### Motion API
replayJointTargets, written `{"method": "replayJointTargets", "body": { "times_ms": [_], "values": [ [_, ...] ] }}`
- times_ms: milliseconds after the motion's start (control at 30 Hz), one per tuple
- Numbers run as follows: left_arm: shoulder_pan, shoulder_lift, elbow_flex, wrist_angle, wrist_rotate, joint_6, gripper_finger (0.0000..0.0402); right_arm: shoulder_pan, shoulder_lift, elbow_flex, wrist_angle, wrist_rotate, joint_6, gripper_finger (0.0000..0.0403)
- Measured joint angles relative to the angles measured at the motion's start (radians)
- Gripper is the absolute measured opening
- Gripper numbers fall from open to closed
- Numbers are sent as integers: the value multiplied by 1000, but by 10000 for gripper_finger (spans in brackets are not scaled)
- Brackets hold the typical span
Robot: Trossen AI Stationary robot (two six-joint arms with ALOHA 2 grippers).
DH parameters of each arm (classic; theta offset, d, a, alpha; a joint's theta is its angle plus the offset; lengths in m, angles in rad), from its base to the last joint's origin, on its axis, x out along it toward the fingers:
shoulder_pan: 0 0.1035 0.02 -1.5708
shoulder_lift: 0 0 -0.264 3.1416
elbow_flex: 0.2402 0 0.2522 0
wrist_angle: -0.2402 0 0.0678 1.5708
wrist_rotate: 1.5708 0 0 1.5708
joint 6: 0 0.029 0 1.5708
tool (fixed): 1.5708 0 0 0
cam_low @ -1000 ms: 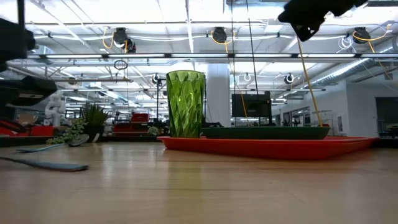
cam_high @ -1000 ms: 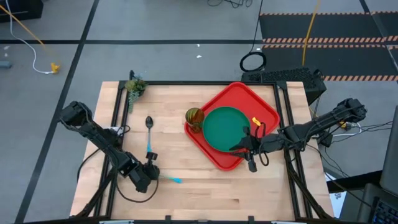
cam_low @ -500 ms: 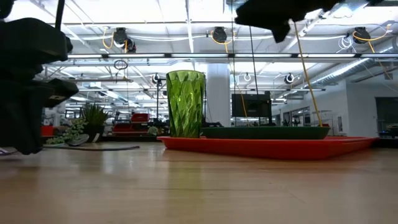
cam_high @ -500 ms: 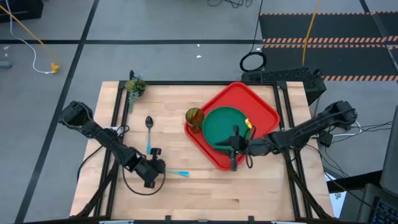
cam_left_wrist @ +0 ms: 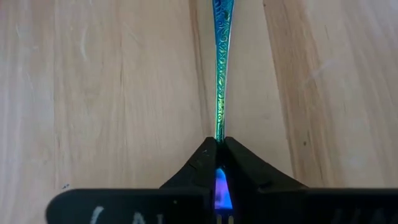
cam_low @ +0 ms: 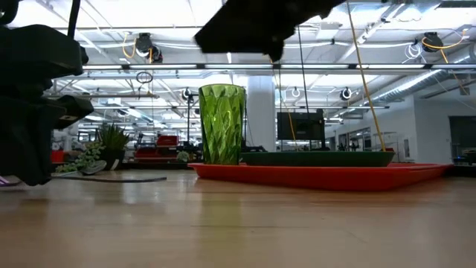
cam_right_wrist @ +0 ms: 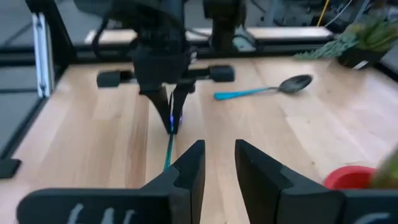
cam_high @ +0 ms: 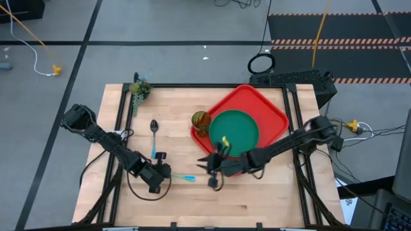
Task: Pick and place plate/cup/fork/spoon on tray
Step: Put the iridescent fork on the red serving tray
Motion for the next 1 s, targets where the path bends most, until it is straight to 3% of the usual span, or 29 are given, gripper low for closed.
{"method": "replayJointTargets", "body": {
  "times_ms": [333,633,1000],
  "values": [
    [-1,-1,1,0,1,-50,29,-17,236,164,1,-8,-10,82],
    [-1,-1,1,0,3,-54,20,-43,405,292,5,-115,28,84],
    [-1,-1,1,3,2,-49,23,-57,455,308,51,-140,45,161]
  ]
}}
